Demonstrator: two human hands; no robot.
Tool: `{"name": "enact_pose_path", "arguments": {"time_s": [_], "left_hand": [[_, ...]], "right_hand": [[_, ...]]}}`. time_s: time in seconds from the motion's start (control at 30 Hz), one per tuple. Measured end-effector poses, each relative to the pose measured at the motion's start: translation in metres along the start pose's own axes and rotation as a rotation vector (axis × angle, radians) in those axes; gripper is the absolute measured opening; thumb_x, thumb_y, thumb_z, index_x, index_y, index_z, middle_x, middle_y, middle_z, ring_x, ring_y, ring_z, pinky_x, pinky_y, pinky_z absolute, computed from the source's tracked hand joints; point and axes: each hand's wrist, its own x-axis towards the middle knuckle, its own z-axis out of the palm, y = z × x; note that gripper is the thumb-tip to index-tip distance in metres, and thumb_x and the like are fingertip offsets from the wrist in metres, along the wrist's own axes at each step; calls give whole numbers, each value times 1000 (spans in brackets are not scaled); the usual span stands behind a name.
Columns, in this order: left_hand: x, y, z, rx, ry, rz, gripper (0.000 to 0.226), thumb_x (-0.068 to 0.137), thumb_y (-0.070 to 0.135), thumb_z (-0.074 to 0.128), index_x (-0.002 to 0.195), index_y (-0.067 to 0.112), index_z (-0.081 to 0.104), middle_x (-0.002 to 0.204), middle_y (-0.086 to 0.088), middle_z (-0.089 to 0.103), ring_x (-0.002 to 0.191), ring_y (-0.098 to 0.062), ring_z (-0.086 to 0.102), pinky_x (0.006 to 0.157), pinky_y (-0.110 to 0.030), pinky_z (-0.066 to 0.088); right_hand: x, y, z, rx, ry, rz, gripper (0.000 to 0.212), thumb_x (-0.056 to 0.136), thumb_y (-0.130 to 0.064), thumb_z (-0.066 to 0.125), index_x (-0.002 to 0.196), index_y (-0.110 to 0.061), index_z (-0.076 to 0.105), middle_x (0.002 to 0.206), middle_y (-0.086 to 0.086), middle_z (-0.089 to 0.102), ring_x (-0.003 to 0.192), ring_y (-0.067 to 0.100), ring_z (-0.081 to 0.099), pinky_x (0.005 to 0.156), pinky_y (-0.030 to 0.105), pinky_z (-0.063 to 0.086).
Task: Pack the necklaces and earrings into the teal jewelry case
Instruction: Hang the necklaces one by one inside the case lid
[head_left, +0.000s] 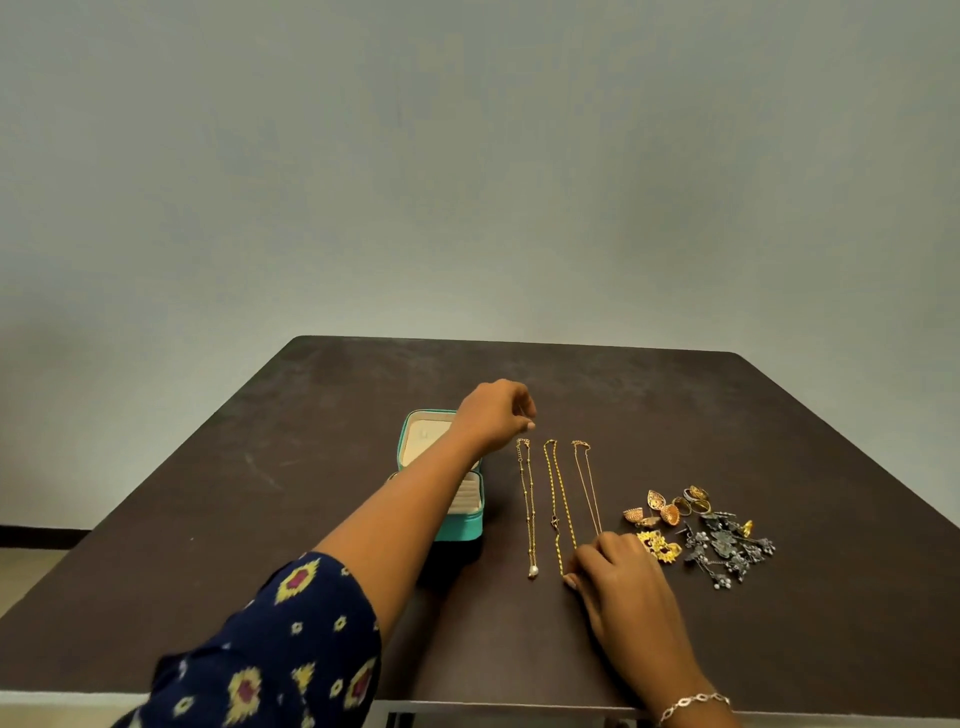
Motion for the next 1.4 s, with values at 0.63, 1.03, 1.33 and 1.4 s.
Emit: {"name": "enact_pose_path", "arguments": {"time_s": [0.63, 1.03, 1.33, 1.4], "left_hand": [[73, -3, 61, 323, -275, -57, 18, 84, 17, 63, 100, 10, 60, 109, -10, 64, 103, -27, 58, 92, -41, 46], [70, -2, 69, 335, -267, -71, 19, 90, 12, 45, 104, 4, 55, 110, -16, 60, 100, -32, 57, 87, -39, 45], [52, 16, 35, -549, -189, -262, 29, 89, -4, 41, 65, 10, 50, 67, -7, 54, 58, -13, 46, 52, -21, 36], [47, 20, 26, -678, -177, -302, 31, 90, -7, 37, 65, 9, 49, 64, -6, 52, 55, -13, 45, 50, -20, 36]], "right_hand": [[4, 4, 16, -116, 7, -50, 45, 33, -29, 91, 60, -23, 56, 66, -6, 50, 68, 13, 37, 53, 20, 29], [6, 0, 9, -8, 117, -132, 16, 70, -31, 49, 81, -24, 39, 88, -8, 42, 83, 11, 40, 61, 20, 37], [5, -5, -3, 77, 95, -184, 22, 96, -38, 24, 80, -29, 37, 76, -15, 55, 80, 4, 39, 71, 13, 32], [4, -5, -6, 74, 74, -165, 32, 98, -40, 13, 80, -30, 36, 72, -14, 55, 77, 5, 35, 66, 10, 32]]}}
